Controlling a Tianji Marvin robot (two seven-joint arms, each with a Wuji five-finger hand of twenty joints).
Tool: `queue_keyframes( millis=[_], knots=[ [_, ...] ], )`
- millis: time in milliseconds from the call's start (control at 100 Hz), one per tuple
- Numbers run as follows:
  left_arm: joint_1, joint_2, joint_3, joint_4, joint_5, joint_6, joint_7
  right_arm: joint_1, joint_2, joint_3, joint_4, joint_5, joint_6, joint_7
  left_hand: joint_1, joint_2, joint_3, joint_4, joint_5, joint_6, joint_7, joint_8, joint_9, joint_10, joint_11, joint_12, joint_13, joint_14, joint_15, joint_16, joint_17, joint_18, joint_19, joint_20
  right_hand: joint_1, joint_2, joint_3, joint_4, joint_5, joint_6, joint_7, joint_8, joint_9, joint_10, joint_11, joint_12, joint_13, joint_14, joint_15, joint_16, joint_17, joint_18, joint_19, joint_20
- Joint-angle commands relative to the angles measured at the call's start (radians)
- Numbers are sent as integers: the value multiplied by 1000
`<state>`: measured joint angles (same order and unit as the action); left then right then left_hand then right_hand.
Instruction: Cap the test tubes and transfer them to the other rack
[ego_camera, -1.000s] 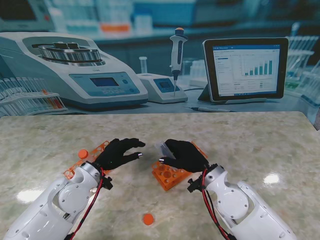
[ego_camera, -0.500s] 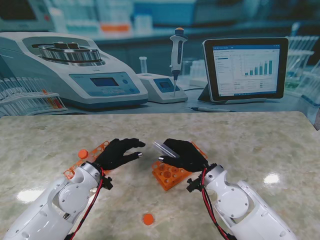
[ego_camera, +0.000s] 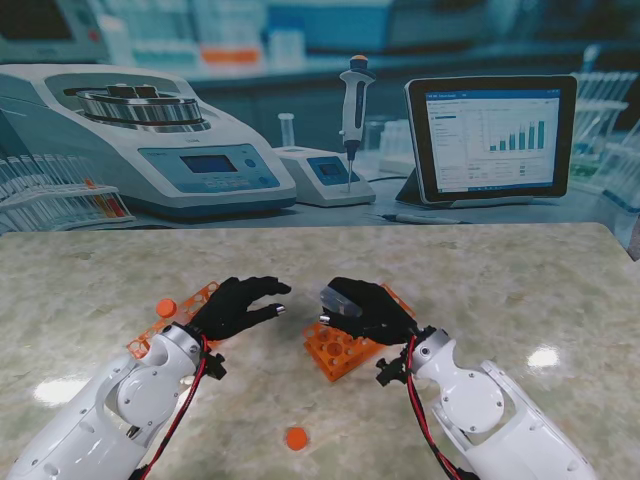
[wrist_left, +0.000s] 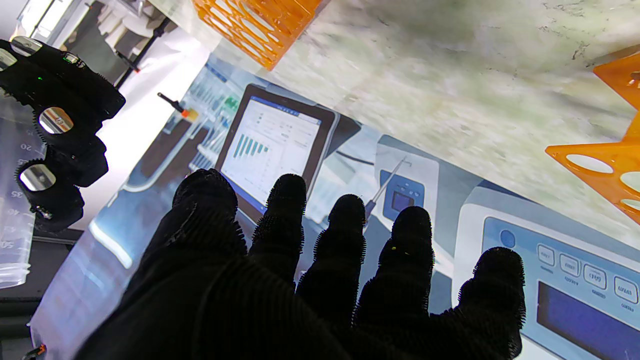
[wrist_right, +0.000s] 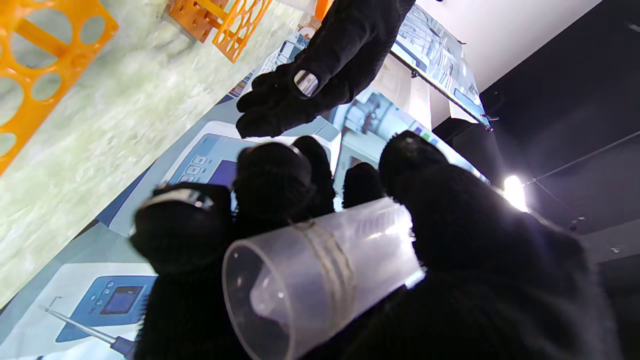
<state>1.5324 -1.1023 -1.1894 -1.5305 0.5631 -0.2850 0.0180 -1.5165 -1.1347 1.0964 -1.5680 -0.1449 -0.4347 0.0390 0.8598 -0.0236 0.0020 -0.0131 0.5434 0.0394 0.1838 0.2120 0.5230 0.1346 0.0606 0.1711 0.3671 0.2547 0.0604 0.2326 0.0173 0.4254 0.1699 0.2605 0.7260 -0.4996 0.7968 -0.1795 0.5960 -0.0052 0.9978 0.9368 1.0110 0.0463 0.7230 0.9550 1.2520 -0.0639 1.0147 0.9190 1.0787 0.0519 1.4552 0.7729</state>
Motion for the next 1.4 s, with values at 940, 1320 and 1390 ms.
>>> queue_keyframes(
  millis=[940,1320,1390],
  knots=[
    [0,-1,4,-6,-4,5,-5,-3,-15,6,10,-22,-27,-67,28,39,-15,15,25,-11,11,12,11,0,-8,-12,30,-31,4,12,-3,-29,-53,17,-121,-58,-124,100,379,-379,356,379,287,-188,322,125,75,-193,462,6,98,-56,404,28],
    [18,4,-6,-34,8,-5,-17,-21,-9,22,3,-94,-18,-78,28,43,-15,14,25,-12,12,14,10,-5,-8,-12,29,-33,4,11,-3,-30,-53,17,-174,18,-81,113,527,-441,353,557,418,-214,324,166,74,-166,495,1,98,11,424,-14],
    [28,7,-13,-48,14,-7,-25,-25,-3,25,1,-118,-11,-70,29,44,-16,14,24,-12,12,15,11,-7,-7,-11,28,-33,3,11,-3,-29,-53,17,-175,32,-91,110,547,-447,351,580,422,-215,335,170,72,-167,509,7,100,3,440,-11]
  ],
)
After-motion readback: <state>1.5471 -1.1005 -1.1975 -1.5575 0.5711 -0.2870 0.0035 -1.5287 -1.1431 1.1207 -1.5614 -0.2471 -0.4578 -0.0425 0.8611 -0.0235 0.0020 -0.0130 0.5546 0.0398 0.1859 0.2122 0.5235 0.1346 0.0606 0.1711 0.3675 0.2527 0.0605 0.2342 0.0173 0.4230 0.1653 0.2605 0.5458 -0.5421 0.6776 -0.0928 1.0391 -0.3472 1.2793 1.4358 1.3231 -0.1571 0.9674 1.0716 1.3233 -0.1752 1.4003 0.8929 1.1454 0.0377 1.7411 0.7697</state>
